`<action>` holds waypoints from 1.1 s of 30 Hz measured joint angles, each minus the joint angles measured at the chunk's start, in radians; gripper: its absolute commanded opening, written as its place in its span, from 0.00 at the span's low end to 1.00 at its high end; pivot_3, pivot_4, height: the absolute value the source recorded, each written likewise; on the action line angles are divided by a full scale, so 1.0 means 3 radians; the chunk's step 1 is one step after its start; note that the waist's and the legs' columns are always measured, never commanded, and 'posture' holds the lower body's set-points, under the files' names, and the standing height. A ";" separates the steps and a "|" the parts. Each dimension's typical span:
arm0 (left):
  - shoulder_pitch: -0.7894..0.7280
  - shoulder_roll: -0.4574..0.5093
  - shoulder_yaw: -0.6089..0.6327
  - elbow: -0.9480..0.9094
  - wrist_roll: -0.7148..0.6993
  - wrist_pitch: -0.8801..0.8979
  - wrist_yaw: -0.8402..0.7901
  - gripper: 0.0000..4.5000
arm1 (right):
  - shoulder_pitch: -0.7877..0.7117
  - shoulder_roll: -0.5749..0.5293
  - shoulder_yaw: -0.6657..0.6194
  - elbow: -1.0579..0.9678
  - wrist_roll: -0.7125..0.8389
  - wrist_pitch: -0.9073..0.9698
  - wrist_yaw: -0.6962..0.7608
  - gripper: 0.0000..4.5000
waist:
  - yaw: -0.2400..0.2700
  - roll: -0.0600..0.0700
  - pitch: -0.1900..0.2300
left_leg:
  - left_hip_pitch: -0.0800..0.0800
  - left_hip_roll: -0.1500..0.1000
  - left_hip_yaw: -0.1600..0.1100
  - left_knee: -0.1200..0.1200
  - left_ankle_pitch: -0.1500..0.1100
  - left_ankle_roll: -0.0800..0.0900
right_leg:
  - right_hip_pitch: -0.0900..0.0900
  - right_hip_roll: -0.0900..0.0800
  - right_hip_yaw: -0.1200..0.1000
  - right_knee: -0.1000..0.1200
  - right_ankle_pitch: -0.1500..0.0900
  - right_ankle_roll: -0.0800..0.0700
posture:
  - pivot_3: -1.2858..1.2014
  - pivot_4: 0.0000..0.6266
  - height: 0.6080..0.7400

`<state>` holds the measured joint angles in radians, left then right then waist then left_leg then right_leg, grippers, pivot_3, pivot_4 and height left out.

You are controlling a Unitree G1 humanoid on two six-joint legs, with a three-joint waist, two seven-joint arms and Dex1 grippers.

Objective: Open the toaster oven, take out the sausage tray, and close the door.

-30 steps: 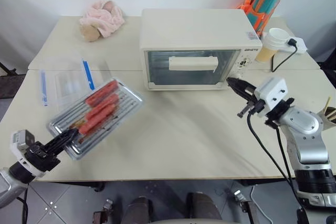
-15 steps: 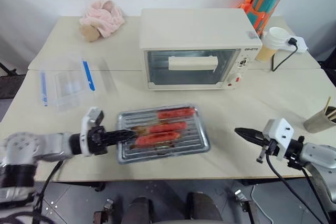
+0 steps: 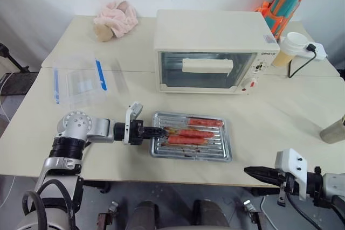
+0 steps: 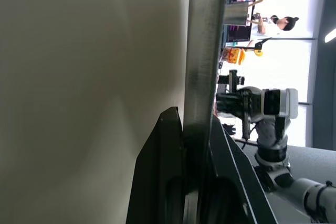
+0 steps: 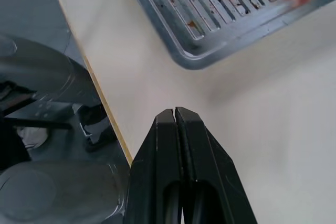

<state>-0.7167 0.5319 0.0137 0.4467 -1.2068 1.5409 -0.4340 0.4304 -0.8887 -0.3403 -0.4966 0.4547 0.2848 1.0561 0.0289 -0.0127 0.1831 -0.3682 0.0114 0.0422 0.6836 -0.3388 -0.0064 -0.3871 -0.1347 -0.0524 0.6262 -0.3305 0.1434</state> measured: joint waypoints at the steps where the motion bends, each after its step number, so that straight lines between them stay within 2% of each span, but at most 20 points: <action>1: -0.0022 -0.0023 0.0000 0.0000 0.0077 0.0000 -0.0040 0.07 | 0.0005 0.0000 -0.0036 -0.0043 0.0012 0.0024 0.0001 0.00 | 0.0004 0.0000 0.0000 | 0.0000 0.0000 -0.0001 0.0000 0.0000 0.0000 | 0.0001 0.0000 -0.0001 0.0000 0.0000 0.0000 | 0.52 0.24 1.00; 10: 0.0031 -0.0034 0.0095 -0.0135 0.0470 0.0002 -0.0295 0.68 | -0.0059 0.0000 -0.0137 -0.0273 0.0142 0.0228 -0.0037 0.00 | -0.0012 0.0000 0.0000 | -0.0003 0.0003 -0.0010 -0.0001 0.0000 -0.0001 | -0.0004 0.0001 -0.0001 0.0000 0.0000 0.0000 | 0.52 0.24 1.00; 13: 0.0188 0.0181 0.0122 -0.0482 0.0558 -0.0155 -0.0497 0.88 | -0.0086 0.0000 -0.0139 -0.0296 0.0147 0.0239 -0.0042 0.00 | -0.0029 -0.0003 0.0002 | -0.0004 0.0007 -0.0011 -0.0003 0.0000 -0.0003 | -0.0011 0.0005 0.0003 0.0003 0.0000 0.0000 | 0.52 0.24 1.00; 15: 0.0310 0.0434 0.0128 -0.0712 0.0652 -0.0309 -0.0675 0.99 | -0.0090 0.0000 -0.0142 -0.0294 0.0152 0.0239 -0.0037 0.00 | -0.0043 -0.0003 0.0002 | -0.0004 0.0009 -0.0011 -0.0005 0.0000 -0.0005 | -0.0012 0.0007 0.0004 0.0003 0.0001 -0.0001 | 0.52 0.24 1.00; 19: 0.0828 0.1095 0.0055 -0.1163 0.1042 -0.1104 -0.1447 0.99 | -0.0204 0.0104 -0.0204 -0.0205 0.0261 0.0114 0.0050 0.00 | -0.0071 -0.0003 0.0002 | -0.0004 0.0009 -0.0009 -0.0011 -0.0001 -0.0006 | -0.0012 0.0006 0.0005 -0.0004 0.0001 -0.0003 | 0.52 0.24 1.00; 22: 0.1344 0.1345 0.0120 -0.1313 0.1515 -0.2303 -0.2151 0.99 | -0.0325 0.0248 -0.0288 -0.0051 0.0507 0.0003 0.0184 0.00 | -0.0076 0.0000 0.0003 | -0.0005 0.0010 -0.0008 -0.0014 -0.0002 -0.0005 | -0.0011 0.0003 0.0004 -0.0015 0.0002 -0.0005 | 0.52 0.24 1.00; 25: 0.1849 0.1273 0.0456 -0.1288 0.1977 -0.3588 -0.2371 1.00 | -0.0451 0.0241 -0.0373 0.0133 0.0654 0.0018 0.0276 0.13 | -0.0062 0.0000 0.0004 | -0.0008 0.0017 -0.0008 -0.0014 -0.0005 0.0000 | -0.0011 -0.0002 0.0000 -0.0021 0.0005 -0.0011 | 0.52 0.24 1.00; 27: 0.2212 0.1269 0.0668 -0.1268 0.2213 -0.4241 -0.2494 1.00 | -0.0495 0.0232 -0.0420 0.0236 0.0725 0.0002 0.0388 0.26 | -0.0063 -0.0001 0.0004 | -0.0008 0.0024 -0.0005 -0.0016 -0.0008 0.0004 | -0.0011 -0.0005 -0.0001 -0.0024 0.0006 -0.0011 | 0.52 0.24 1.00; 30: 0.2569 0.1257 0.0855 -0.1227 0.2411 -0.4783 -0.2595 1.00 | -0.0577 0.0225 -0.0435 0.0365 0.0725 -0.0075 0.0540 0.48 | -0.0057 0.0000 0.0004 | -0.0008 0.0025 0.0001 -0.0016 -0.0012 0.0010 | -0.0012 -0.0007 -0.0002 -0.0024 0.0006 -0.0011 | 0.52 0.24 1.00; 33: 0.2558 0.1159 0.1087 -0.1198 0.2431 -0.4985 -0.2498 1.00 | -0.0731 0.0222 -0.0452 0.0432 0.0719 -0.0171 0.0611 0.68 | -0.0018 0.0000 0.0004 | -0.0007 0.0024 0.0001 -0.0010 -0.0015 0.0016 | -0.0010 -0.0012 -0.0004 -0.0020 0.0007 -0.0009 | 0.52 0.24 1.00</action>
<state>0.0507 0.8798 0.3397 0.0874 -0.4774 0.0456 -1.1836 0.2112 -0.8220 -0.4759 -0.3669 0.6702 0.2336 1.2394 0.0236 -0.0128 0.1843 -0.3703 0.0187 0.0424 0.6805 -0.3432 -0.0016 -0.3902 -0.1382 -0.0535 0.6202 -0.3283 0.1407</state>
